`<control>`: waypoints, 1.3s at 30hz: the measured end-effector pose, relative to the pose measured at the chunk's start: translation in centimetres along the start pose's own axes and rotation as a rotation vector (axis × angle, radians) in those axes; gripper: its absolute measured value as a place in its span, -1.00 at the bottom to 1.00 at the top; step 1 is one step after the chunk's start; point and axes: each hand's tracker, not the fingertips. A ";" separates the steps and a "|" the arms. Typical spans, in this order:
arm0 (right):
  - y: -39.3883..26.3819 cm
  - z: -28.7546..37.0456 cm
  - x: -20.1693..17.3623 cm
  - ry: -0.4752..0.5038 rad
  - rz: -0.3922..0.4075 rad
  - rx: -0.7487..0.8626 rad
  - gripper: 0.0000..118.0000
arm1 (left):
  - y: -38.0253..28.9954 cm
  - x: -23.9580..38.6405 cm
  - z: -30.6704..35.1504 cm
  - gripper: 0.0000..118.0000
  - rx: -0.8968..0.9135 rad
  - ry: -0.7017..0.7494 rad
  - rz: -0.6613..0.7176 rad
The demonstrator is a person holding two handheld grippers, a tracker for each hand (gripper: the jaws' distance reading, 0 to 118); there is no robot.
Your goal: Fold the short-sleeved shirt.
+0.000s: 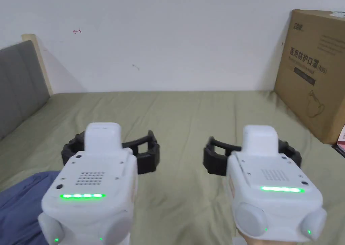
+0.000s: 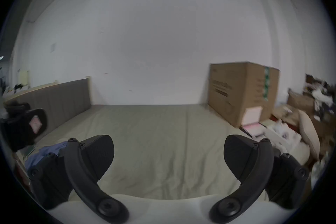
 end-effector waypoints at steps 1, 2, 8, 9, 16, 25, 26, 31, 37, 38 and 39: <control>-0.8 0.4 0.2 -0.007 0.007 -0.015 1.00 | -0.4 0.6 0.2 0.96 -0.002 0.011 -0.054; -1.6 0.7 0.4 0.003 0.005 -0.011 1.00 | -1.0 0.8 0.4 0.96 -0.004 0.011 -0.074; -0.7 1.3 1.0 -0.022 -0.050 0.039 1.00 | -1.3 0.4 0.3 0.94 -0.070 0.005 0.072; 0.1 1.6 0.6 -0.037 -0.029 0.051 1.00 | -1.0 0.3 0.4 0.93 -0.070 0.006 0.076; 0.5 2.0 -0.2 -0.114 0.087 0.078 -0.99 | -1.1 0.9 0.6 -0.97 -0.029 0.078 -0.001; 0.0 0.7 0.9 -0.050 0.049 0.052 -1.00 | -1.6 0.6 0.1 -1.00 -0.071 -0.053 0.103; 0.0 0.6 0.8 -0.044 0.061 0.049 -1.00 | -1.6 0.6 0.1 -1.00 -0.071 -0.054 0.107; 0.6 0.6 -1.3 0.017 0.089 0.076 -1.00 | -0.9 -1.4 0.6 -1.00 -0.066 -0.013 0.117; 1.0 0.0 -7.7 0.236 0.099 0.080 -1.00 | -0.9 -8.4 3.1 -1.00 -0.075 0.203 0.151; 1.0 0.0 -8.8 0.267 0.102 0.076 -1.00 | -1.0 -9.5 3.6 -1.00 -0.081 0.234 0.158; 0.9 0.0 -10.1 0.313 0.103 0.064 -1.00 | -1.1 -10.8 4.2 -1.00 -0.089 0.272 0.160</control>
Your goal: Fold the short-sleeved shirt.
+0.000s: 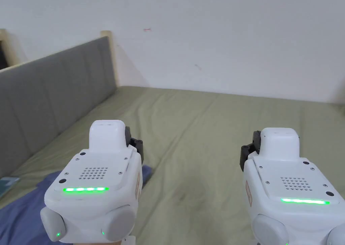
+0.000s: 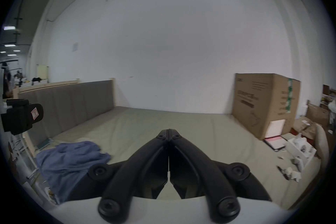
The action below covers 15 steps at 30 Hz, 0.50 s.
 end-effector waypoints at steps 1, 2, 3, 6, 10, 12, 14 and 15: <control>-0.1 -0.4 -1.2 0.038 -0.004 -0.003 -1.00 | 0.0 -1.3 0.3 -1.00 -0.002 0.040 0.002; -0.1 -0.6 -2.4 0.071 -0.006 -0.008 -1.00 | -0.1 -2.4 0.6 -1.00 -0.002 0.076 0.000; -0.1 -0.9 -3.6 0.101 -0.001 -0.018 -1.00 | -0.1 -3.5 1.0 -1.00 -0.006 0.112 -0.007; -0.3 -1.3 -6.6 0.171 0.012 -0.030 -1.00 | -0.3 -6.3 1.8 -1.00 -0.021 0.180 -0.013; -0.5 -1.6 -9.1 0.224 0.028 -0.038 -1.00 | -0.7 -8.4 2.2 -1.00 -0.040 0.248 -0.027; -0.6 -1.8 -9.6 0.230 0.027 -0.042 -1.00 | -1.0 -9.1 2.0 -1.00 -0.053 0.252 -0.010; -0.8 -2.2 -9.7 0.237 0.024 -0.056 -1.00 | -1.4 -9.6 1.4 -1.00 -0.078 0.256 0.011; -0.9 -2.4 -9.8 0.236 0.023 -0.063 -1.00 | -1.7 -9.6 1.0 -1.00 -0.091 0.260 0.013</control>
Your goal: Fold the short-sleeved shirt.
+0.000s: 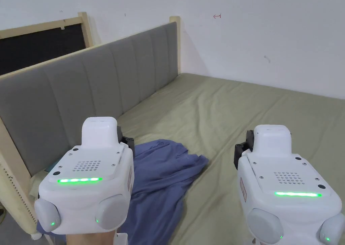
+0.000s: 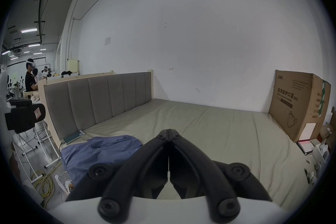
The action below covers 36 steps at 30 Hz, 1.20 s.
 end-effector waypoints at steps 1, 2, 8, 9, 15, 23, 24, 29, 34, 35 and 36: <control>-0.2 -0.2 0.0 -0.004 0.003 -0.008 -1.00 | -0.3 0.0 -0.7 -1.00 -0.022 0.005 0.002; -0.4 -0.4 0.1 -0.006 0.005 -0.015 -1.00 | -0.7 0.1 -1.5 -1.00 -0.055 0.003 0.003; -1.7 -1.9 0.6 -0.015 0.014 -0.074 -1.00 | -4.5 0.6 -8.6 -0.99 -0.261 0.003 0.039; -2.0 -2.2 0.7 -0.016 0.015 -0.084 -1.00 | -5.3 0.7 -10.2 -0.81 -0.322 -0.016 0.051; -3.7 -4.8 0.8 -0.020 0.017 -0.161 -1.00 | -10.3 1.7 -17.1 0.86 -0.561 -0.041 0.057; -5.7 -7.8 0.8 -0.028 0.036 -0.245 -1.00 | -14.7 4.5 -24.8 0.81 -0.729 -0.100 -0.075; -5.8 -8.1 1.0 -0.031 0.030 -0.255 -1.00 | -15.4 4.9 -25.7 0.58 -0.766 -0.122 -0.077; -6.6 -8.6 1.9 -0.041 -0.001 -0.290 -1.00 | -15.9 4.8 -26.2 -0.14 -0.797 -0.163 -0.036; -7.1 -8.5 2.2 -0.047 -0.031 -0.319 -1.00 | -15.7 3.8 -26.4 -0.93 -0.831 -0.167 0.047; -7.1 -8.4 2.3 -0.047 -0.028 -0.320 -1.00 | -15.2 3.7 -26.3 -0.93 -0.835 -0.164 0.084; -7.1 -8.3 2.4 -0.052 -0.022 -0.320 -1.00 | -14.9 3.3 -26.2 -0.93 -0.835 -0.169 0.113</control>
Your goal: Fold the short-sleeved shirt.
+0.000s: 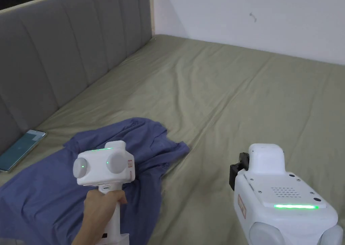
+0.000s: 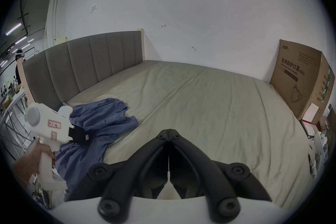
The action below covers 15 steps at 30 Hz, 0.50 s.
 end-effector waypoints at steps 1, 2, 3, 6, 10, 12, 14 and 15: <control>0.0 0.1 0.2 -0.010 0.003 -0.001 -1.00 | 0.1 -0.1 0.4 -0.93 0.000 -0.013 0.012; 0.1 0.1 0.5 -0.012 -0.001 -0.002 -1.00 | 0.3 -0.2 0.7 -0.93 -0.003 -0.022 0.015; 0.2 0.3 0.9 -0.016 -0.014 -0.001 -1.00 | 0.4 -0.2 1.3 -0.93 0.009 -0.058 0.032; 0.7 1.1 2.0 -0.035 -0.040 0.015 -1.00 | 1.3 0.8 3.7 -0.93 0.051 -0.088 0.047; 1.6 2.9 4.3 -0.083 -0.050 0.055 -1.00 | 2.6 5.6 7.8 -0.93 0.114 -0.135 -0.045; 2.0 4.1 5.9 -0.111 -0.090 0.075 -1.00 | 3.0 8.5 9.6 -0.93 0.138 -0.239 -0.053; 2.3 5.4 7.8 -0.136 -0.130 0.096 -1.00 | 2.9 12.7 11.3 -0.93 0.158 -0.306 -0.121; 2.4 6.2 8.9 -0.170 -0.135 0.107 -1.00 | 2.7 15.3 12.3 -0.93 0.175 -0.343 -0.146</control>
